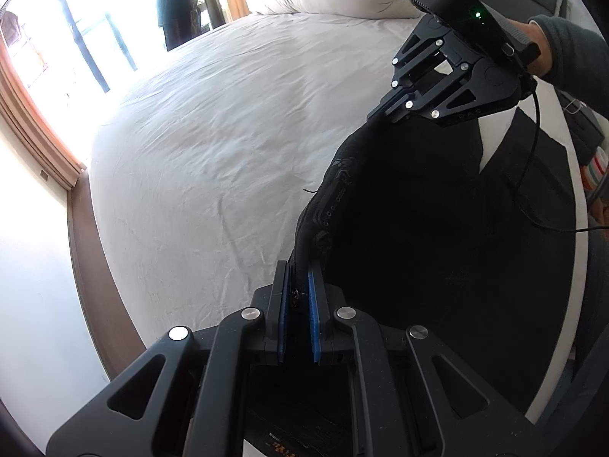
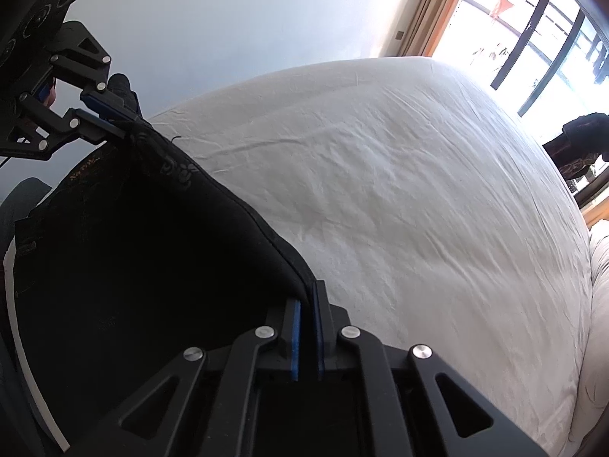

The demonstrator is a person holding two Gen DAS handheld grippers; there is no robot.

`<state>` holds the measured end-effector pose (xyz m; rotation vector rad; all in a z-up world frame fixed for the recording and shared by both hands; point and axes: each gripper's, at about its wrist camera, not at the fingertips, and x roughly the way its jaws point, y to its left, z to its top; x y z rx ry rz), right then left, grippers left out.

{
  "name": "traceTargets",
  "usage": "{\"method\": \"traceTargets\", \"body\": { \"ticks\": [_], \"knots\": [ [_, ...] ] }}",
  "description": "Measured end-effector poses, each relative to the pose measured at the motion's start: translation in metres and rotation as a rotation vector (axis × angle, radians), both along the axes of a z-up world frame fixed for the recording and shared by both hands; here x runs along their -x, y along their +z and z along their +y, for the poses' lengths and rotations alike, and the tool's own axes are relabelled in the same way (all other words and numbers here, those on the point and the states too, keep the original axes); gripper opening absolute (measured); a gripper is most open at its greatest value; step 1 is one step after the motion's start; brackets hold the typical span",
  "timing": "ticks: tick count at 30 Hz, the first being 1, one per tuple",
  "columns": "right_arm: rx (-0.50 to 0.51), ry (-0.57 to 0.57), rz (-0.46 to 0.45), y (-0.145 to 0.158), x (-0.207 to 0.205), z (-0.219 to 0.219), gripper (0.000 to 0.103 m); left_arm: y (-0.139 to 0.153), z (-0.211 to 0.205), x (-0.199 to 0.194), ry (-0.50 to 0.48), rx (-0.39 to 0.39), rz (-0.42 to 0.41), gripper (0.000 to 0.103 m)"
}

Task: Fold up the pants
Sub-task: 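Grasp the jeans waistband with the left tool while the right tool grasps beside it, then lift the waistband with both tools and fold it over toward the leg hems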

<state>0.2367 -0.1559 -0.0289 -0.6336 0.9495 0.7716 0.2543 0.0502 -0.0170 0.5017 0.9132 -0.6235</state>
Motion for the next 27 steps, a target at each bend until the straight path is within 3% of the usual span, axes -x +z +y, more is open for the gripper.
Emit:
{"method": "traceTargets", "body": {
  "ticks": [7, 16, 20, 27],
  "knots": [
    [-0.090, -0.038, 0.028, 0.022, 0.022, -0.005, 0.004, 0.022, -0.002, 0.032, -0.010, 0.038, -0.013, 0.008],
    [-0.053, 0.050, 0.037, 0.049, 0.083, -0.009, 0.004, 0.033, -0.006, 0.088, -0.068, 0.063, -0.010, 0.008],
    [-0.016, 0.078, 0.038, 0.053, 0.118, -0.015, 0.004, 0.028, -0.011, 0.114, -0.087, 0.059, 0.010, 0.008],
    [0.009, 0.087, 0.048, 0.037, 0.182, -0.023, 0.004, -0.006, -0.023, 0.171, -0.145, 0.030, 0.090, 0.008]
  ]
}}
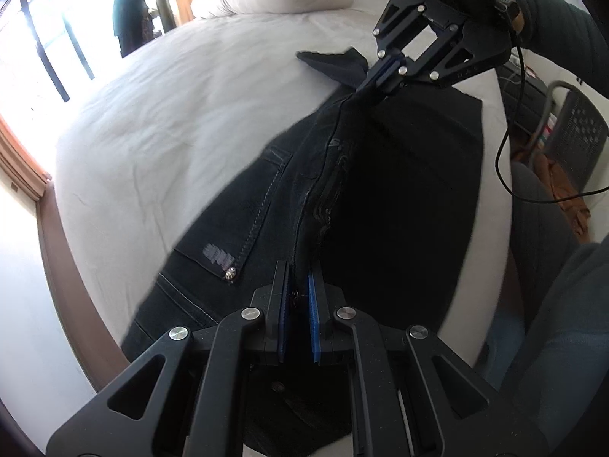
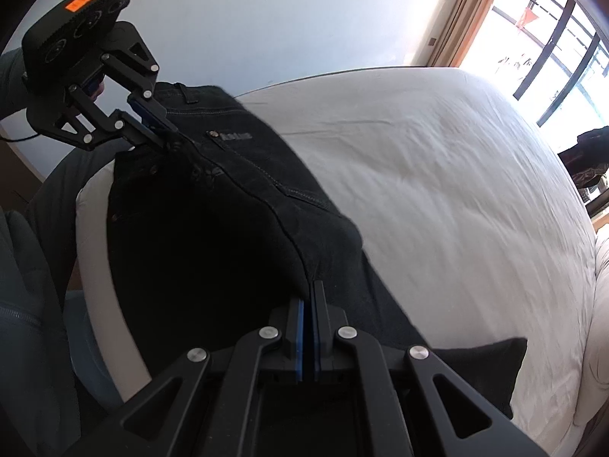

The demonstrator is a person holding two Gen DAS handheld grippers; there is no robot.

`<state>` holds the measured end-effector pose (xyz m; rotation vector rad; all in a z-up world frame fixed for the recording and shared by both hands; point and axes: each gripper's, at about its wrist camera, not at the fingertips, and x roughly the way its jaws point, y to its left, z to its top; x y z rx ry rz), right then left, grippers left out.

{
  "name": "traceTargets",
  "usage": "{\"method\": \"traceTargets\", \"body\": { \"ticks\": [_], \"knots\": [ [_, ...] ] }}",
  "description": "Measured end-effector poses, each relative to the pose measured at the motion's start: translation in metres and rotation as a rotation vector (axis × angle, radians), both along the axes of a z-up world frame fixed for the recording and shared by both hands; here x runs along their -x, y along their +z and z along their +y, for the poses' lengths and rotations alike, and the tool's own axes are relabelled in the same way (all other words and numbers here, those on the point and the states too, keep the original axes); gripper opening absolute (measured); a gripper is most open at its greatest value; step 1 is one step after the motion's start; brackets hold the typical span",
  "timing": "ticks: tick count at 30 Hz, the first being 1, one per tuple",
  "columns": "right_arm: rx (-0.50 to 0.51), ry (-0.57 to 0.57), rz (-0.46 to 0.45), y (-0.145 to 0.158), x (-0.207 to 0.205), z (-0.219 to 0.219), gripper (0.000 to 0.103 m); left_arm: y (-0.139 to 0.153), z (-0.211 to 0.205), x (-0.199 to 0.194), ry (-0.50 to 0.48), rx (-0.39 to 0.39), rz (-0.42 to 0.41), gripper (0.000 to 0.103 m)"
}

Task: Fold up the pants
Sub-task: 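Lift the waistband with both tools and fold it over toward the leg hems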

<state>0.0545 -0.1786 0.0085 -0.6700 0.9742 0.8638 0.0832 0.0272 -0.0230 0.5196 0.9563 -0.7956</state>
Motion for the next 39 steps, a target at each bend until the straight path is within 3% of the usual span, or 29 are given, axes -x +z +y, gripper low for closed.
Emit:
{"method": "traceTargets", "body": {
  "ticks": [10, 20, 27, 39],
  "knots": [
    [0.018, -0.019, -0.011, -0.032, 0.077, 0.006, 0.004, -0.037, -0.002, 0.050, -0.060, -0.066, 0.030, 0.008],
    [0.032, -0.102, -0.043, -0.077, 0.117, 0.018, 0.004, -0.066, -0.010, 0.067, -0.153, -0.150, 0.019, 0.008],
    [0.102, -0.076, -0.114, -0.101, 0.153, 0.032, 0.004, -0.082, -0.013, 0.087, -0.217, -0.231, -0.008, 0.008],
    [0.153, -0.095, -0.179, -0.125, 0.183, 0.051, 0.004, -0.098, -0.008, 0.101, -0.256, -0.243, -0.038, 0.008]
  ]
}}
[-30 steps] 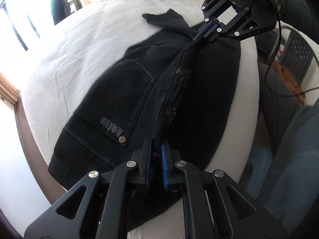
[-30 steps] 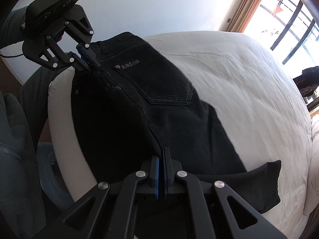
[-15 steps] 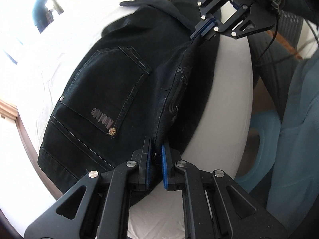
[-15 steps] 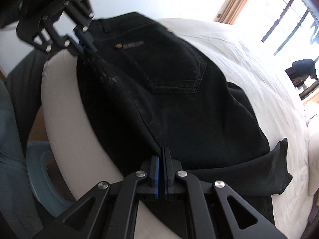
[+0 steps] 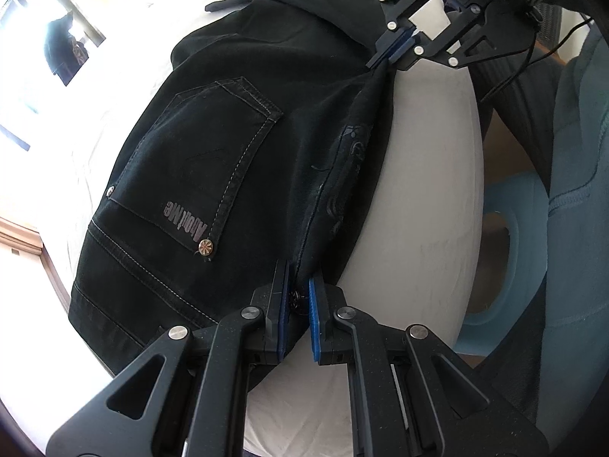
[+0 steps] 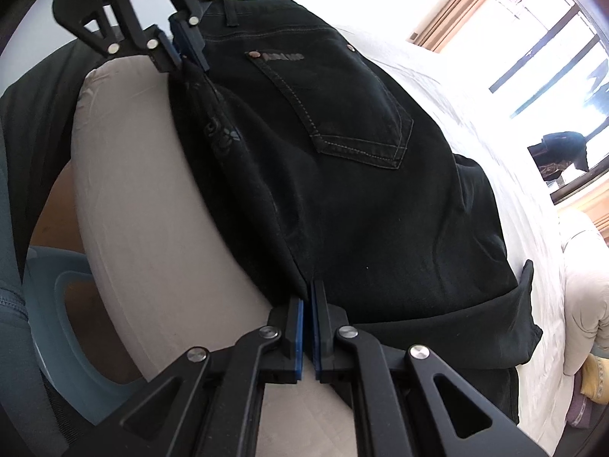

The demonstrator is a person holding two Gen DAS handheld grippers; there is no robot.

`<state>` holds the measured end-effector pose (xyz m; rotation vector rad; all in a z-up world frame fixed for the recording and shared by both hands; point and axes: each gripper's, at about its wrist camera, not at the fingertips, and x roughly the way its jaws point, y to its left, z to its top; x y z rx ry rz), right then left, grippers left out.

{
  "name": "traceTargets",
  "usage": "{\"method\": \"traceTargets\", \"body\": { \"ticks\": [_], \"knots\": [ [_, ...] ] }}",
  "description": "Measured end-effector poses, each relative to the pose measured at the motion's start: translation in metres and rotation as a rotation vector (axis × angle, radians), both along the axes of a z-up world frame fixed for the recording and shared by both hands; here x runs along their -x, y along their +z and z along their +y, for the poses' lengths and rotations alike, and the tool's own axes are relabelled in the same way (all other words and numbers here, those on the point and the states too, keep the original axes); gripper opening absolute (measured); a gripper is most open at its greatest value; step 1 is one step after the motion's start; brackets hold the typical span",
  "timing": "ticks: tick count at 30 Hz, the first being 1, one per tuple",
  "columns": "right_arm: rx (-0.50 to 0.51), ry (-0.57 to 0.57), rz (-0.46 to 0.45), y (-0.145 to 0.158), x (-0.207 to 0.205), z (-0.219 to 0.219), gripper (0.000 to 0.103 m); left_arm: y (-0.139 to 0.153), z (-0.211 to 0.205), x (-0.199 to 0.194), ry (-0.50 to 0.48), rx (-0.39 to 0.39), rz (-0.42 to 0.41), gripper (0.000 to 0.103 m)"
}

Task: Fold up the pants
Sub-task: 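Lift the waistband with both tools and fold it over toward the leg hems, then open both tools and release the folded jeans onto the bed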

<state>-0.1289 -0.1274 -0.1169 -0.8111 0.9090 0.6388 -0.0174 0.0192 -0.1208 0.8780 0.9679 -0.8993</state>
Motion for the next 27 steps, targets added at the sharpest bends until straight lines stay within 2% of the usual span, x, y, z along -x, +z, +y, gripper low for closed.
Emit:
{"method": "traceTargets", "body": {
  "ticks": [4, 10, 12, 13, 14, 15, 16, 18, 19, 20, 24, 27],
  "knots": [
    [-0.018, -0.016, 0.006, 0.003, 0.001, -0.009, 0.005, -0.006, 0.002, -0.001, 0.014, 0.015, 0.006, 0.008],
    [-0.031, -0.059, 0.010, -0.005, -0.009, -0.011, 0.008, -0.005, 0.004, -0.014, 0.099, 0.065, 0.051, 0.011],
    [-0.047, -0.069, 0.007, -0.003, -0.008, -0.013, 0.008, 0.002, 0.006, -0.015, 0.123, 0.067, 0.058, 0.017],
    [-0.058, -0.079, 0.010, -0.002, -0.011, -0.015, 0.008, 0.006, 0.006, -0.015, 0.133, 0.062, 0.055, 0.020],
    [-0.082, -0.097, 0.026, 0.000, -0.014, -0.019, 0.010, 0.010, 0.007, -0.013, 0.142, 0.060, 0.049, 0.034],
    [-0.100, -0.114, 0.039, 0.003, -0.017, -0.022, 0.011, 0.017, 0.010, -0.012, 0.153, 0.069, 0.043, 0.056],
    [-0.112, -0.130, 0.051, 0.005, -0.020, -0.024, 0.015, 0.025, 0.014, -0.010, 0.161, 0.092, 0.043, 0.063],
    [-0.147, -0.158, 0.071, 0.012, -0.025, -0.032, 0.027, 0.043, 0.027, -0.010, 0.185, 0.135, 0.060, 0.064],
    [-0.161, -0.166, 0.077, 0.015, -0.026, -0.036, 0.041, 0.052, 0.031, -0.012, 0.202, 0.148, 0.063, 0.064],
    [-0.188, -0.171, 0.085, 0.022, -0.026, -0.040, 0.049, 0.059, 0.034, -0.013, 0.214, 0.159, 0.060, 0.064],
    [-0.281, -0.181, 0.078, 0.050, -0.016, -0.038, 0.049, 0.091, 0.040, -0.026, 0.273, 0.281, 0.063, 0.064],
    [-0.361, -0.230, 0.072, 0.063, -0.027, -0.038, 0.049, 0.094, 0.025, -0.038, 0.302, 0.331, 0.047, 0.064]
  ]
}}
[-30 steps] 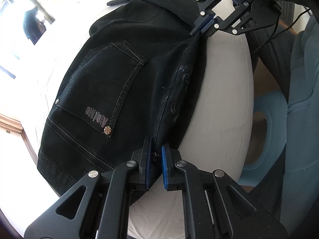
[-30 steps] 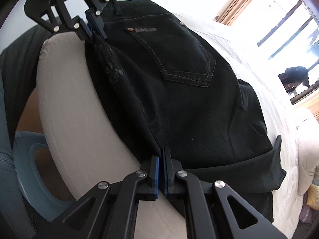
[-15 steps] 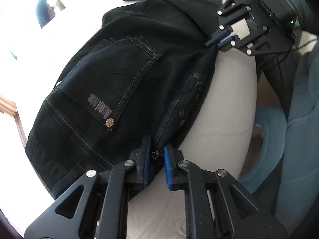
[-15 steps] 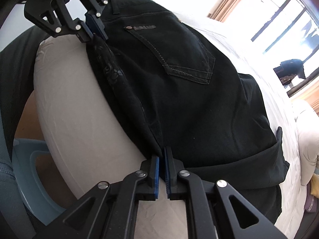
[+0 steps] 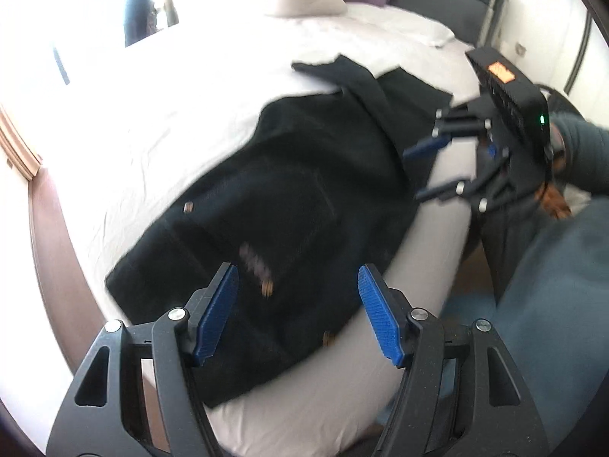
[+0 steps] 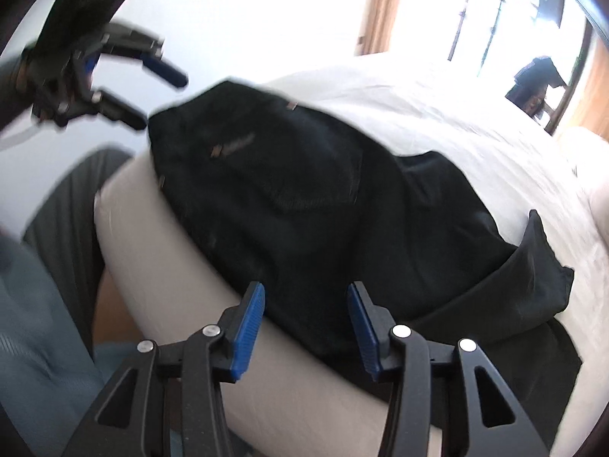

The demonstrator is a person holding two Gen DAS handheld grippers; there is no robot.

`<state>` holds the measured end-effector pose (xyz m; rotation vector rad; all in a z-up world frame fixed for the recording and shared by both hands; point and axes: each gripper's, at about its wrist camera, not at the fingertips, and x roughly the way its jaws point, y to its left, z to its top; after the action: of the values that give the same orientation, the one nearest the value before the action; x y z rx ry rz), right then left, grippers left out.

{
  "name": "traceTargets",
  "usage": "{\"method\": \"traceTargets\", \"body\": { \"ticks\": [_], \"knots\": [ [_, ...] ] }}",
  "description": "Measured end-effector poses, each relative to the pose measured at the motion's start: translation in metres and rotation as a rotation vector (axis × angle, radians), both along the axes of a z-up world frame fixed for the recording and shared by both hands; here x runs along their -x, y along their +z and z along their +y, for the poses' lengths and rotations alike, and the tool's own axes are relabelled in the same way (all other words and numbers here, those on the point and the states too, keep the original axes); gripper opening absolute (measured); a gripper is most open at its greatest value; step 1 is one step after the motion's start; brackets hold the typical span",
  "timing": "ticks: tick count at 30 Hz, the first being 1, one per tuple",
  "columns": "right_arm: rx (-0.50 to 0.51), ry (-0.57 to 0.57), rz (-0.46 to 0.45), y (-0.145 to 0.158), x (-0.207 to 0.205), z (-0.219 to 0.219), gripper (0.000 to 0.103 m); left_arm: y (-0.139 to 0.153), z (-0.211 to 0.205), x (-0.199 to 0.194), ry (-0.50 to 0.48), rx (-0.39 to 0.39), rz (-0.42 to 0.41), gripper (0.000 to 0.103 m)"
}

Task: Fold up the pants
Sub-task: 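Open both tools and release the folded jeans onto the bed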

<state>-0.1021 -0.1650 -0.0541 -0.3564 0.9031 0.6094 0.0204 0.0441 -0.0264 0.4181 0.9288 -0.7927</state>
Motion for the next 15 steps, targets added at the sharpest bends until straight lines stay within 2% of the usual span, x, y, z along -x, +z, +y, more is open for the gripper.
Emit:
{"method": "traceTargets", "body": {
  "ticks": [2, 4, 7, 8, 11, 12, 15],
  "knots": [
    [-0.012, -0.034, 0.002, -0.005, -0.012, 0.001, 0.049, -0.009, -0.017, -0.008, 0.029, -0.012, -0.017, 0.064],
    [-0.010, -0.054, 0.030, -0.017, -0.020, 0.004, 0.049, -0.033, -0.031, -0.016, 0.057, -0.034, 0.014, 0.064],
    [0.083, -0.084, 0.132, -0.061, -0.028, 0.009, 0.049, -0.087, -0.039, -0.031, 0.123, -0.155, 0.119, 0.064],
    [0.058, -0.096, 0.107, -0.060, -0.025, 0.007, 0.049, -0.092, -0.039, -0.029, 0.126, -0.161, 0.105, 0.064],
    [0.032, -0.115, 0.125, -0.052, -0.023, 0.002, 0.049, -0.074, -0.043, -0.028, 0.118, -0.125, 0.096, 0.064],
    [0.009, -0.129, 0.127, -0.045, -0.024, -0.003, 0.049, -0.061, -0.045, -0.030, 0.123, -0.094, 0.062, 0.064],
    [-0.064, -0.152, 0.099, -0.026, -0.027, -0.014, 0.050, -0.046, -0.056, -0.041, 0.133, -0.047, 0.037, 0.064]
  ]
}}
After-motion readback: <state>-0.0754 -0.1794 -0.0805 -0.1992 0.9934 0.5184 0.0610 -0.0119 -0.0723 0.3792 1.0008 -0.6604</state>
